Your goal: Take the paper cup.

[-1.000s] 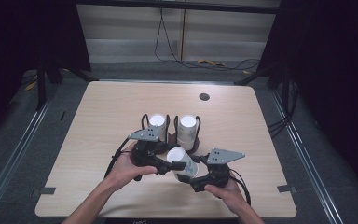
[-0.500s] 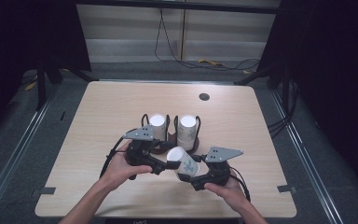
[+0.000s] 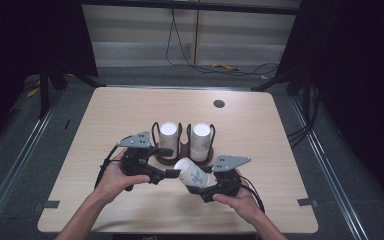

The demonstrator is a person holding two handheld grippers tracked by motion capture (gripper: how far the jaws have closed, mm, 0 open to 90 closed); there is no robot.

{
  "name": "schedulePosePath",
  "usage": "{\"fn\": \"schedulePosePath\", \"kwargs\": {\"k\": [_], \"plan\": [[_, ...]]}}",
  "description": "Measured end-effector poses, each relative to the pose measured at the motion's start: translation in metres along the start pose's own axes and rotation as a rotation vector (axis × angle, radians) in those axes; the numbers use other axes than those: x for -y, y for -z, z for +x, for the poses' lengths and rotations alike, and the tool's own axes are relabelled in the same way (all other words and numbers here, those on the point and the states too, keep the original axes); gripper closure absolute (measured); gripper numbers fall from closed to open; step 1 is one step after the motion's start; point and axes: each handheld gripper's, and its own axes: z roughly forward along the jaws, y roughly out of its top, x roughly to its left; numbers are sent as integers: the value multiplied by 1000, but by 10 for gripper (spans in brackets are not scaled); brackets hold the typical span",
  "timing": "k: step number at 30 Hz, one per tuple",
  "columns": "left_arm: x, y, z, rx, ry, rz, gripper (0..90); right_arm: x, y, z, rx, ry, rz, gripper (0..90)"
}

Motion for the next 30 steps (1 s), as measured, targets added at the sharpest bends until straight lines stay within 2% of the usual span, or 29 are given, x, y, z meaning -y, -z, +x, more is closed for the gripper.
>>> {"fn": "schedulePosePath", "kwargs": {"k": [4, 5, 8, 9, 14, 19, 21, 27, 30], "plan": [[1, 2, 1, 3, 7, -12, 204, -1, -1, 0, -1, 3, 14, 247], [1, 2, 0, -2, -4, -1, 205, -2, -1, -1, -4, 5, 30, 251], [1, 2, 0, 5, 5, -3, 205, -4, -2, -2, 0, 4, 58, 251], [1, 2, 0, 5, 2, -4, 211, -6, -2, -2, 0, 10, 79, 251], [2, -2, -1, -2, -33, 5, 211, -12, -1, -6, -2, 15, 95, 251], [2, -1, -1, -9, -30, 11, 199, -12, -2, -8, 9, 25, 121, 251], [2, -1, 0, -7, -21, 17, 200, -12, -3, -8, 9, 27, 129, 251], [3, -4, -1, -21, -35, 53, 197, -16, -4, -7, 14, 69, 178, 252], [4, -7, -2, -18, -49, 61, 189, -16, -3, -7, 11, 73, 191, 252]]}}
